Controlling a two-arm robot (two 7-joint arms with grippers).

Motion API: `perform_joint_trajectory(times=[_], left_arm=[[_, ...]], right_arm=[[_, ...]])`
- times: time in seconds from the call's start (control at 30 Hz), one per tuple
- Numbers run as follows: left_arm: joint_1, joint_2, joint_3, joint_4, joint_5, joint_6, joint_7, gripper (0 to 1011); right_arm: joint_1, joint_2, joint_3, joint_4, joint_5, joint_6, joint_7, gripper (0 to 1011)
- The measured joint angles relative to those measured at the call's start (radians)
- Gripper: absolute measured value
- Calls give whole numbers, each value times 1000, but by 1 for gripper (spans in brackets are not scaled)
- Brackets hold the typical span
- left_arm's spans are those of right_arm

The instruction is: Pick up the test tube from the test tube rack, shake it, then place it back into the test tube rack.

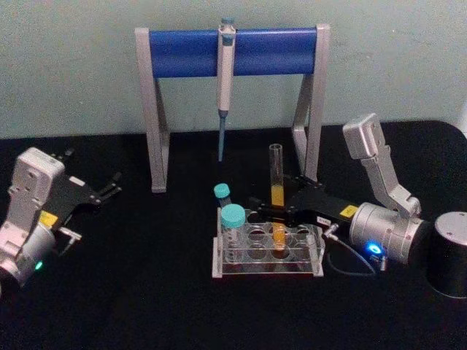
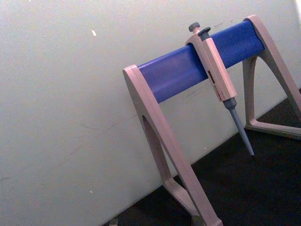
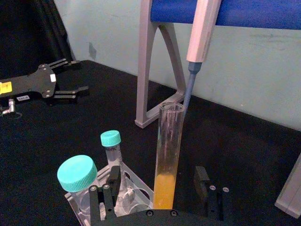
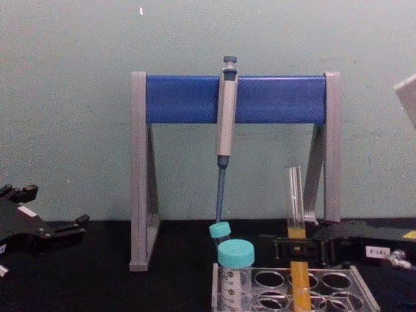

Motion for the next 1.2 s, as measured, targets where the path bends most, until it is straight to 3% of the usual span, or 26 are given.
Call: perform_joint_trajectory(times=[0.77, 0.93, 1.2], left_arm=[[0, 0, 0, 0, 0, 0, 0, 1001], [0, 0, 0, 0, 0, 0, 0, 1001], [0, 0, 0, 0, 0, 0, 0, 1001]], right_arm=[[11, -8, -5, 13, -14, -5, 4, 995], [11, -8, -5, 12, -13, -5, 4, 903], [10, -7, -4, 11, -12, -5, 3, 672]])
